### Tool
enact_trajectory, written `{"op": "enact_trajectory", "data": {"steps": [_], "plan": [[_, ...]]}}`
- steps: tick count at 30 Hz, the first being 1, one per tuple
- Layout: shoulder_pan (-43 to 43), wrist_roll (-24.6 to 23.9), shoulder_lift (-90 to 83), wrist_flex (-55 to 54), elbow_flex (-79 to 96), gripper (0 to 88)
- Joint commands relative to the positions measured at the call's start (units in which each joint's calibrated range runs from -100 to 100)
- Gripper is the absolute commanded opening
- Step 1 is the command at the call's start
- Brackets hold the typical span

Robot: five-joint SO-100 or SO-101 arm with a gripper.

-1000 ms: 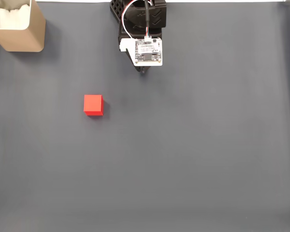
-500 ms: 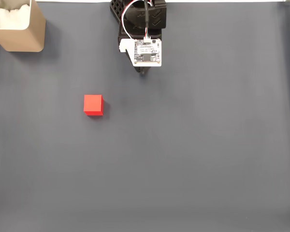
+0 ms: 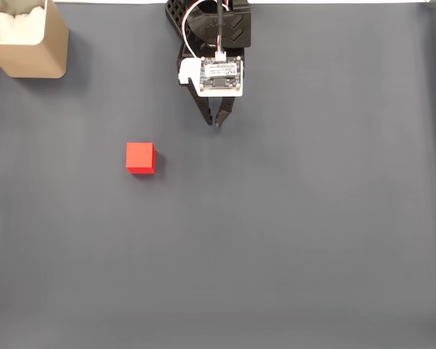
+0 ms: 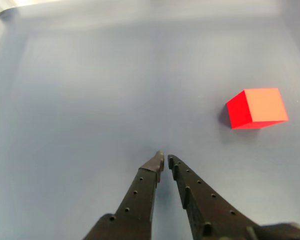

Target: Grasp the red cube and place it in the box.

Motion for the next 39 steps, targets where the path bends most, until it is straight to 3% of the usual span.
{"op": "enact_trajectory", "data": {"steps": [1,21,39], "plan": [[0.3,-0.1,2.7,-2.4,-5.3,0.0],[1.9,-1.0,26.8,-2.0,-33.5,0.7],[17.9,2.4,42.4,6.4,-56.0,3.1]]}}
